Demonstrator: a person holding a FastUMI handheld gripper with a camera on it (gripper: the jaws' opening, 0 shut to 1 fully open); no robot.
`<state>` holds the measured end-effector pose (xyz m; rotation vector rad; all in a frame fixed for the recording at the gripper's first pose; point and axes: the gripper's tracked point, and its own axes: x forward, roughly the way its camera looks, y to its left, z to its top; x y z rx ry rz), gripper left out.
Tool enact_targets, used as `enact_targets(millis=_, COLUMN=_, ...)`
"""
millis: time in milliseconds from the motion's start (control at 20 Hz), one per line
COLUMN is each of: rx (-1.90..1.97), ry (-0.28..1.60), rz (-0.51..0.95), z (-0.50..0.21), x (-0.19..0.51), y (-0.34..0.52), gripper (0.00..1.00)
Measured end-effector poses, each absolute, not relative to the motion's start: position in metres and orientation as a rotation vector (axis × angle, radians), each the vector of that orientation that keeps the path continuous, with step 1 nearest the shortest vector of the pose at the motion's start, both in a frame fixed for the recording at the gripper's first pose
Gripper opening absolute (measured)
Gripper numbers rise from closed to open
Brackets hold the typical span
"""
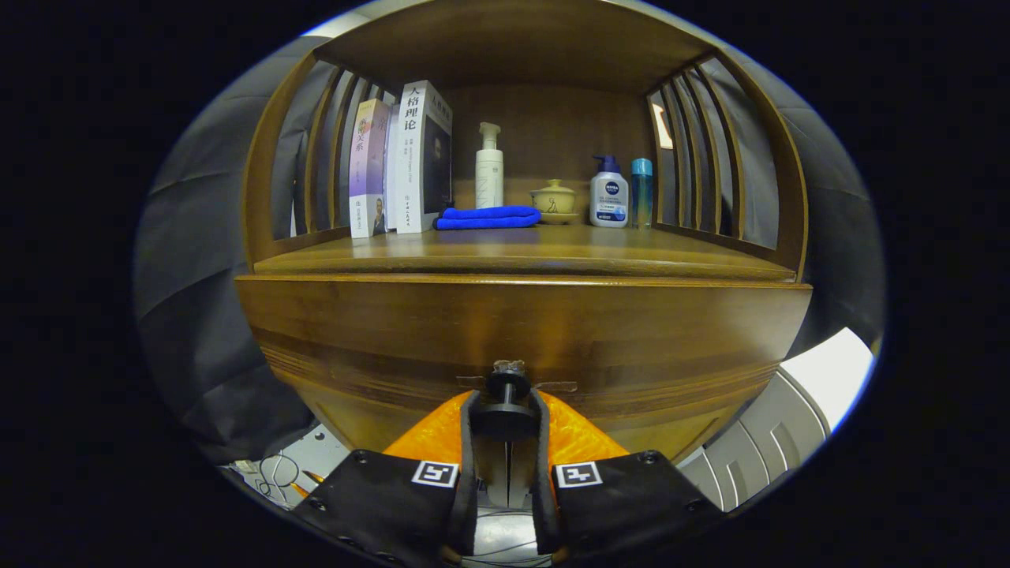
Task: Pull open the drawer, take out the items inside it, and place them on the countertop above the cabinet.
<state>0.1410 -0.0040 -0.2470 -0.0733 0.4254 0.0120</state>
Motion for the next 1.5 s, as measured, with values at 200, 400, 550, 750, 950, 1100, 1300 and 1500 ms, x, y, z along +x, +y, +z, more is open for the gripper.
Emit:
enact_targets(millis=200, rx=-0.096, ry=0.418, rz=0.03, z=-0.246, x=0.123, y=-0.005, gripper=0.31)
enact_targets(millis=400, rx=-0.103, ry=0.414, rz=0.049, z=-0.245, x=0.108, y=-0.005, gripper=0.31)
enact_targets(millis=550, rx=-0.109, ry=0.413, rz=0.055, z=-0.245, x=0.097, y=-0.005, gripper=0.31)
enact_targets(millis=750, rx=-0.147, ry=0.419, rz=0.079, z=-0.244, x=0.08, y=-0.005, gripper=0.31)
enact_targets(millis=950, rx=-0.15, ry=0.423, rz=0.092, z=-0.244, x=0.061, y=-0.004, gripper=0.31)
enact_targets(millis=1100, rx=-0.165, ry=0.443, rz=0.103, z=-0.246, x=0.045, y=-0.002, gripper=0.31)
enact_targets(millis=1300, rx=-0.179, ry=0.444, rz=0.122, z=-0.243, x=0.026, y=0.001, gripper=0.31)
enact_targets(millis=1500, rx=-0.173, ry=0.454, rz=0.136, z=-0.244, x=0.007, y=0.002, gripper=0.31)
